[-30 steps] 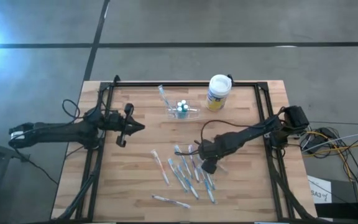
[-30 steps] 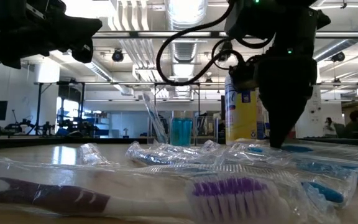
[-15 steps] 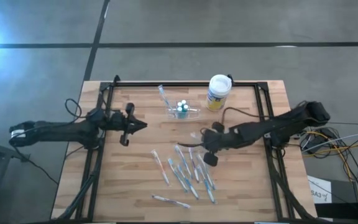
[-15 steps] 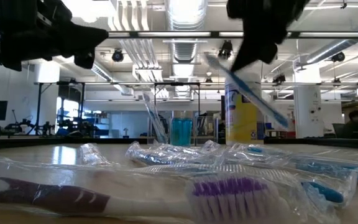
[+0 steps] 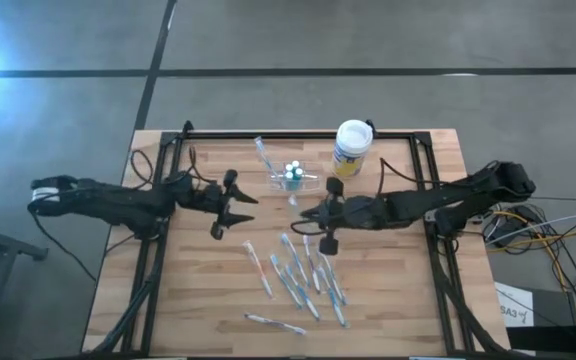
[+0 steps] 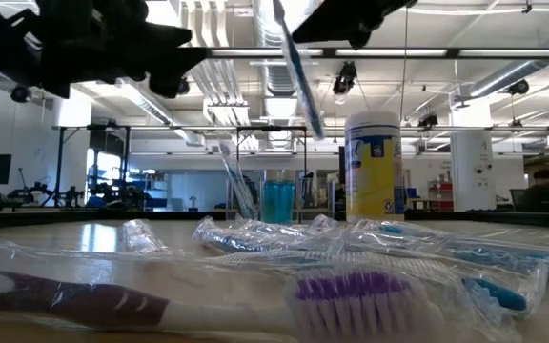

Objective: Pick & Place toothbrushing station
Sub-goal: Put the blue toothbrush into the transparent toothbrush holder

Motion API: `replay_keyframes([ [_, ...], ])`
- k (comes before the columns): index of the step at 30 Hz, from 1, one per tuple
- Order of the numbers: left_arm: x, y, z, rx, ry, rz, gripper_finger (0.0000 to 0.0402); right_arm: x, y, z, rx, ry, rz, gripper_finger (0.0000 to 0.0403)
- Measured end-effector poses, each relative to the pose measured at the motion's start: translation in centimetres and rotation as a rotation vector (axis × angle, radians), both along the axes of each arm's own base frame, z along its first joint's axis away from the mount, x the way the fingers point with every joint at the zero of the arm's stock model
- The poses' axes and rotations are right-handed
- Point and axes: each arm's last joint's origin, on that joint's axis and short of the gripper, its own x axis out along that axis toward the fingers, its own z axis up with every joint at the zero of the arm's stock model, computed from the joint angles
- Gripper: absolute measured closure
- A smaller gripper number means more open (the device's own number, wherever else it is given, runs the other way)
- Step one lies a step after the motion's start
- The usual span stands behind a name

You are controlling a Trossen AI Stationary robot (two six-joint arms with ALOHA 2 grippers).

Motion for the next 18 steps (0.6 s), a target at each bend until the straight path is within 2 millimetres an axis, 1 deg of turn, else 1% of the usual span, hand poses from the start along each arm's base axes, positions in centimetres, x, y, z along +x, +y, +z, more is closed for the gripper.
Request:
replay_keyframes([
  [4, 1.6, 0.2, 0.7, 0.004, -0.011, -0.002, 0.0165, 0.9, -0.5, 0.4, -0.052, -0.074, 0.006, 0.0395],
  [11, 4.5, 0.6, 0.9, -0.005, 0.032, -0.01, 0.0165, 1.7, -1.2, 0.7, -0.096, -0.155, 0.011, 0.0395],
  [15, 5.9, 0.8, 1.0, 0.006, 0.042, -0.007, 0.0165, 2.2, -1.4, 0.9, -0.08, -0.194, 0.059, 0.0395],
  [18, 6.7, 1.0, 1.4, 0.008, 0.033, -0.007, 0.0165, 2.5, -1.4, 0.6, -0.088, -0.188, 0.064, 0.0395],
])
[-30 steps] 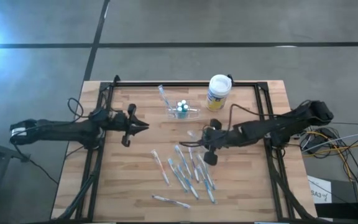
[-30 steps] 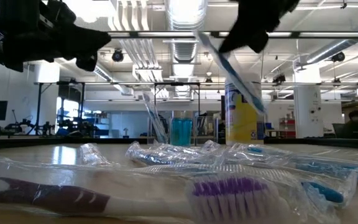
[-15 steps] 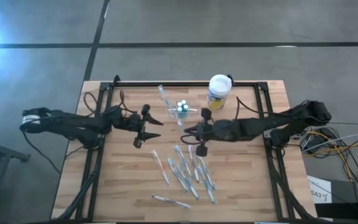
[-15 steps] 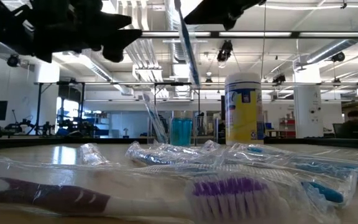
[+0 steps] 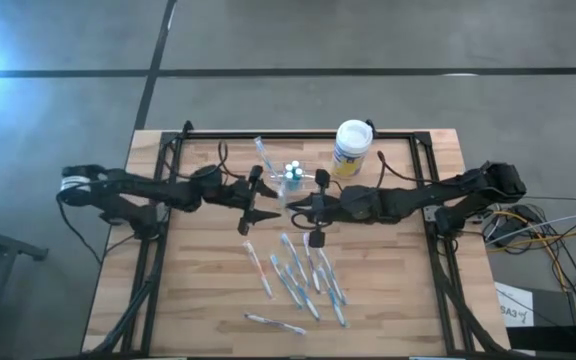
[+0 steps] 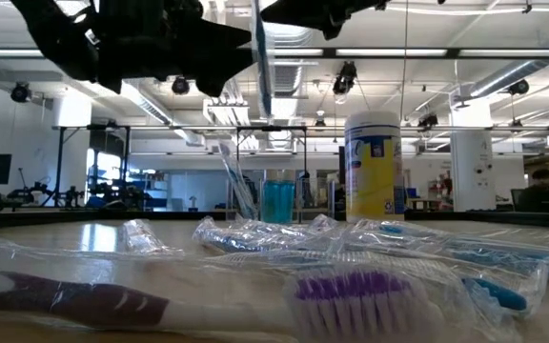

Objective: Pick & Place toothbrushing station
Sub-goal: Put the blue toothbrush into the transparent toothbrush holder

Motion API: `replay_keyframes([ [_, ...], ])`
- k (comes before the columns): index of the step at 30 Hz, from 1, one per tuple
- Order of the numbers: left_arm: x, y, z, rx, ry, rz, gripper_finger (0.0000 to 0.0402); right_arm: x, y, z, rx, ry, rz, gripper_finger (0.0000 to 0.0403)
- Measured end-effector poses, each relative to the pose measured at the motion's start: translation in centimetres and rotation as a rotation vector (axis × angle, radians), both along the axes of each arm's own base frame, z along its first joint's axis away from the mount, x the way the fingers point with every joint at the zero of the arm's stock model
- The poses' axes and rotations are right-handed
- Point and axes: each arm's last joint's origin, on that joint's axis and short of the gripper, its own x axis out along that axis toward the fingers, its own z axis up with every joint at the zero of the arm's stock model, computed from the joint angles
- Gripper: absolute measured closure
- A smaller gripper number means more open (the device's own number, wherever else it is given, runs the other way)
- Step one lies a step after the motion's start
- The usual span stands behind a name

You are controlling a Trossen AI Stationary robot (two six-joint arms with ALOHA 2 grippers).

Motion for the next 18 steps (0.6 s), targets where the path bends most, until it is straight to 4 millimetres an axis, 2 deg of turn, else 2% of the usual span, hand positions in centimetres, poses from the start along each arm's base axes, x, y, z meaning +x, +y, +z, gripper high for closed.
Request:
replay_keyframes([
  [13, 0.6, 0.0, 0.7, 0.005, -0.014, -0.011, 0.0168, 2.2, -0.1, -0.5, -0.024, 0.015, -0.006, 0.0395],
  [18, 0.5, 0.0, 0.4, 0.016, 0.009, -0.023, 0.021, 2.1, 0.0, -0.3, -0.023, 0.012, -0.004, 0.0395],
])
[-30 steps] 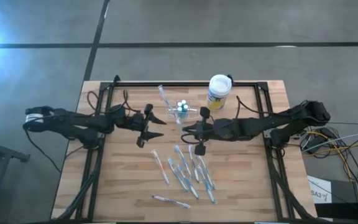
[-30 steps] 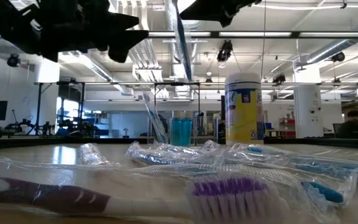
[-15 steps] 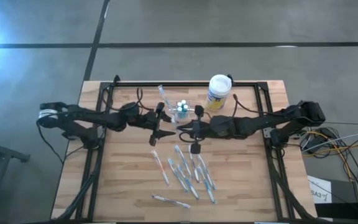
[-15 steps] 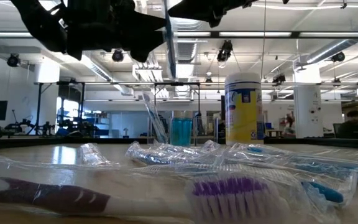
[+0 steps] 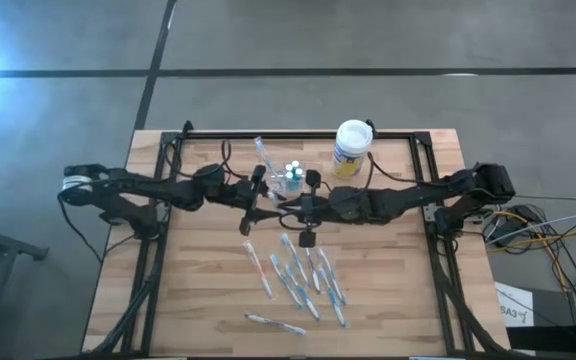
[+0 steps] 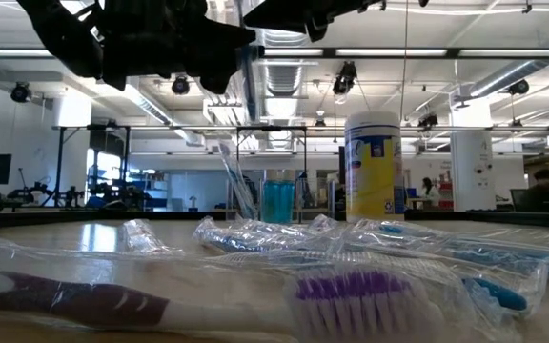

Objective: Pick & Place toothbrushing station
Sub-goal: Put the blue toothbrush into the transparent toothbrush holder

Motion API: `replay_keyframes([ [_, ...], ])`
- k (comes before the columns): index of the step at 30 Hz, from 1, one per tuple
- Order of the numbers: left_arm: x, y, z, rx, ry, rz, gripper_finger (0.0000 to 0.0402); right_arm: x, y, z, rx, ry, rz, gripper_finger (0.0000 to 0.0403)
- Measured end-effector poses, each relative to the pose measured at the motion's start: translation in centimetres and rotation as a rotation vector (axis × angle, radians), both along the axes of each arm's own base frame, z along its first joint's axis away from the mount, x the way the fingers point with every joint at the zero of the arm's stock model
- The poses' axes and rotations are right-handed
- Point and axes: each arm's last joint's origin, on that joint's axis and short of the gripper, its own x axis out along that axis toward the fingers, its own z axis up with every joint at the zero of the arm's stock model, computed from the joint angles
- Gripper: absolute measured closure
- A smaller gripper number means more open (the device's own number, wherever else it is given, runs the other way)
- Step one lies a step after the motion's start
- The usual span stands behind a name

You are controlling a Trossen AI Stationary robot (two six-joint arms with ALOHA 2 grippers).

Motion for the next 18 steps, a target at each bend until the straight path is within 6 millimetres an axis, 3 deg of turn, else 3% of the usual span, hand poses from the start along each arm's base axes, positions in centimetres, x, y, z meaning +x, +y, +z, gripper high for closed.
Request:
replay_keyframes([
  [9, -0.07, -0.25, -0.02, 0.031, -0.006, -0.085, 0.0376, -0.14, 0.0, 0.15, 0.001, -0.004, 0.002, 0.0395],
  [18, -0.15, -0.37, 0.04, 0.037, -0.01, -0.125, 0.0382, -0.14, 0.01, 0.03, 0.048, -0.003, -0.002, 0.039],
])
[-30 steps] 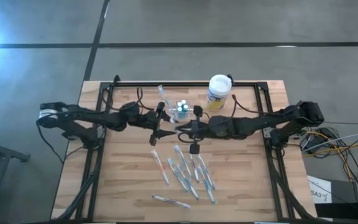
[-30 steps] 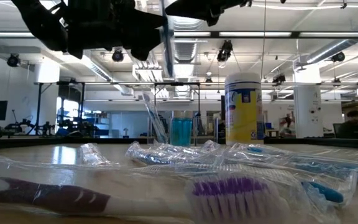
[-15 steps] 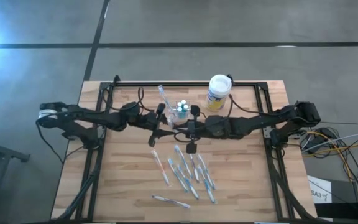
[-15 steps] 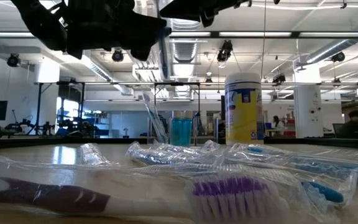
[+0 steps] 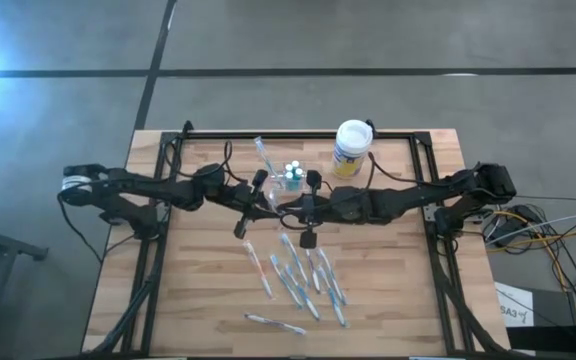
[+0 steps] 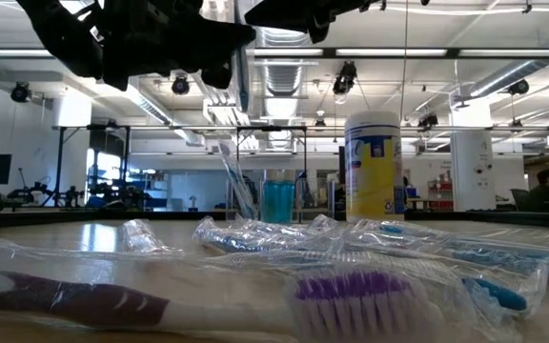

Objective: Pick & Place toothbrushing station
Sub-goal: Put the blue toothbrush into the transparent toothbrush holder

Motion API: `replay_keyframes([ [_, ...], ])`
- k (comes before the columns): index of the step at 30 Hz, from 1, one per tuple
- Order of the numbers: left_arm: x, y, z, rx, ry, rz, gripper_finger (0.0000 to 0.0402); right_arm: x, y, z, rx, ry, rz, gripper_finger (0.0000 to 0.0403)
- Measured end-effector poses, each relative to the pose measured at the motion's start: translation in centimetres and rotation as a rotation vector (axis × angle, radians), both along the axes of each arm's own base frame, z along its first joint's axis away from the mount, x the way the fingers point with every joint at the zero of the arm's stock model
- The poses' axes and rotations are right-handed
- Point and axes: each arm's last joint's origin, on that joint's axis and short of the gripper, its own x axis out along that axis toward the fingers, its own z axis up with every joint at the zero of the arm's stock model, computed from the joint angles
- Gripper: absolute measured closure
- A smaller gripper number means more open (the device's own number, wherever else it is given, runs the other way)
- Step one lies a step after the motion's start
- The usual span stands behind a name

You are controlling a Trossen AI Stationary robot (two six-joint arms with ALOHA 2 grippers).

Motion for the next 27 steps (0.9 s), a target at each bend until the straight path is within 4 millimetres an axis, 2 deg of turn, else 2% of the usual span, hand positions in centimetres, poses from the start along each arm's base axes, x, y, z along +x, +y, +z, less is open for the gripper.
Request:
replay_keyframes([
  [3, -0.1, 0.1, 0.1, 0.002, -0.004, 0.002, 0.0382, -0.3, 0.0, 0.1, -0.001, 0.017, -0.001, 0.0372],
  [8, -0.8, 0.2, 0.6, 0.015, -0.018, 0.012, 0.0382, -1.4, -0.2, 1.2, 0.024, 0.027, -0.02, 0.0319],
  [12, -2.1, 0.5, 1.1, 0.023, -0.051, 0.036, 0.0382, -2.8, -0.4, 2.3, 0.067, 0.038, -0.032, 0.0283],
  [16, -4.1, 0.9, 1.1, 0.034, -0.086, 0.105, 0.0382, -4.5, 0.0, 2.6, 0.075, 0.043, -0.018, 0.027],
  [20, -6.3, 1.5, 0.0, 0.036, -0.112, 0.196, 0.0382, -6.3, 0.2, 1.2, 0.096, 0.062, -0.01, 0.0279],
  [23, -7.4, 2.0, -1.3, 0.031, -0.119, 0.291, 0.0382, -7.5, 0.1, -0.8, 0.125, 0.069, -0.018, 0.0295],
  [27, -7.9, 2.8, -2.9, -0.008, -0.075, 0.499, 0.0382, -9.0, 0.0, -3.8, 0.154, 0.054, -0.024, 0.0334],
])
